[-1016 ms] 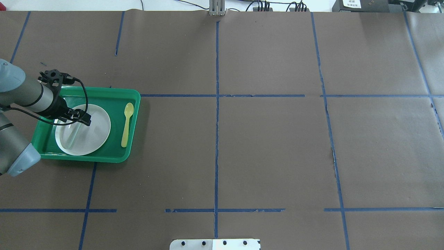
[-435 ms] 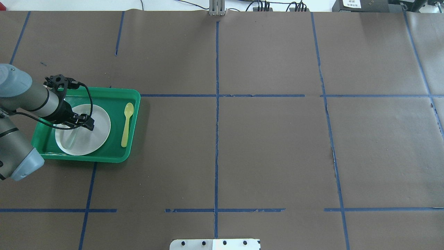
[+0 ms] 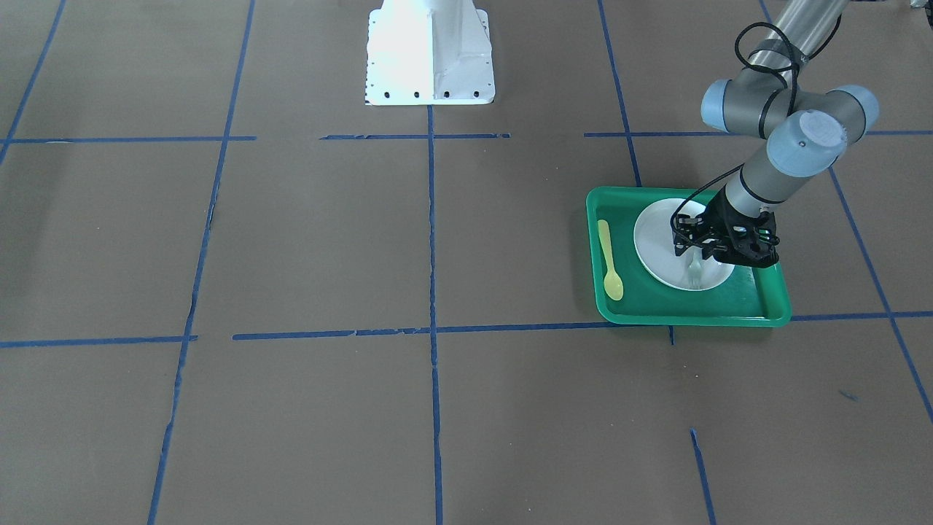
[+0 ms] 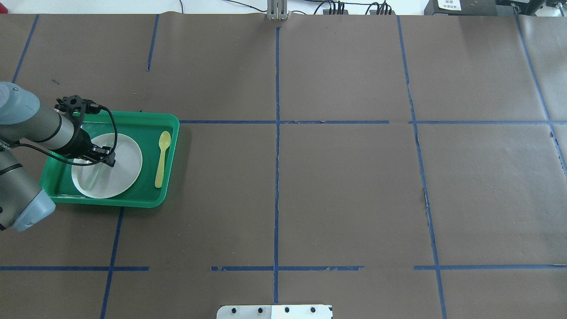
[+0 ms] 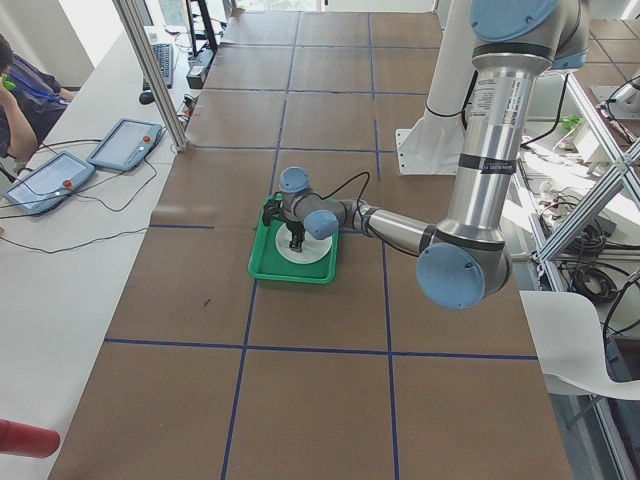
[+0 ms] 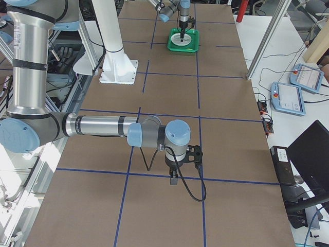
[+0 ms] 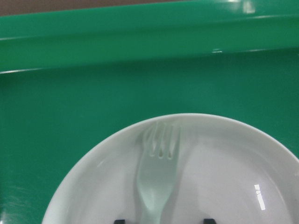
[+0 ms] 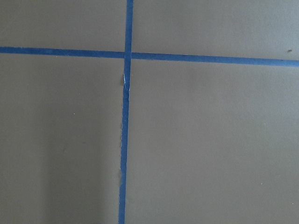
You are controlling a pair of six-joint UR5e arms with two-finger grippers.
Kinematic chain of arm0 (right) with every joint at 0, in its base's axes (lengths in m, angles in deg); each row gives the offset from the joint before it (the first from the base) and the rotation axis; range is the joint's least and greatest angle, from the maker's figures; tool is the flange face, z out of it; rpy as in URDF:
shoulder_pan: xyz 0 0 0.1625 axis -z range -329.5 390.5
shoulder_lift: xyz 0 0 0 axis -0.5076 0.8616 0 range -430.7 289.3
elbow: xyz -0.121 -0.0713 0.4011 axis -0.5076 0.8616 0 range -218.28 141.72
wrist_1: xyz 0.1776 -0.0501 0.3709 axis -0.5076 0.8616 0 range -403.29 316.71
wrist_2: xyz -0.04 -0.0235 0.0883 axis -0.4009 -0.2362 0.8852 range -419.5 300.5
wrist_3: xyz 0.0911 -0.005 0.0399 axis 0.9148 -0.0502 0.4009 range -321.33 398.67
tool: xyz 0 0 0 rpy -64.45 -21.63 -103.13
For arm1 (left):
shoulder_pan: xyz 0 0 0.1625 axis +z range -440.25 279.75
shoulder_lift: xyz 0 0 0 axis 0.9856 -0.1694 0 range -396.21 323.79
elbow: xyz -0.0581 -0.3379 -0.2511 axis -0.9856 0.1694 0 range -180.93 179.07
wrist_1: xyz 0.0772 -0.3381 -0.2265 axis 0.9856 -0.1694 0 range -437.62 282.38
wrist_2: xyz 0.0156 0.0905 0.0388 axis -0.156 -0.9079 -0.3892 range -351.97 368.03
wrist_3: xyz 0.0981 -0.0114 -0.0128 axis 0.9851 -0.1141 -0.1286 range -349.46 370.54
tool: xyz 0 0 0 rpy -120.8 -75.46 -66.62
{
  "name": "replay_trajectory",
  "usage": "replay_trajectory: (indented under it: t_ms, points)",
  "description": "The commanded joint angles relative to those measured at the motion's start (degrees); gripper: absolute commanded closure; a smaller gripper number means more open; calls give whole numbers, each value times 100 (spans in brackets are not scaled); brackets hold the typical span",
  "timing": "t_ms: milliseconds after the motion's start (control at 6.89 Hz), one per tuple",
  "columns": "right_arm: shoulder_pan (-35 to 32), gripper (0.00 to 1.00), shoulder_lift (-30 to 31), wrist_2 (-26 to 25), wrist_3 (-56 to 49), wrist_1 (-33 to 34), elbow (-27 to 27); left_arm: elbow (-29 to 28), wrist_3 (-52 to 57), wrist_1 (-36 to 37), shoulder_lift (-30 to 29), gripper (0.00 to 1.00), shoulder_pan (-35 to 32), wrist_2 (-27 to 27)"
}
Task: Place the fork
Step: 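Lower the left gripper and grasp the white fork's handle, then carry the fork off the plate and lower it beside the plate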
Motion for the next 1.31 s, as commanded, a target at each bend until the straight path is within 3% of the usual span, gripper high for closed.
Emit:
replay_trajectory:
  t_ms: [0,290,581,871,1161]
  points:
    - [0,0,0,0,-6,0,0,125,-5,4,40,100,-21,2]
    - [0,0,0,0,-6,0,0,387,-23,56,92,100,-47,38]
    - [0,0,0,0,-6,0,0,888,91,66,591,100,-91,81]
    - [0,0,0,0,3,0,0,602,126,22,672,100,-616,126]
    - [0,0,0,0,3,0,0,311,74,-5,673,100,-715,117]
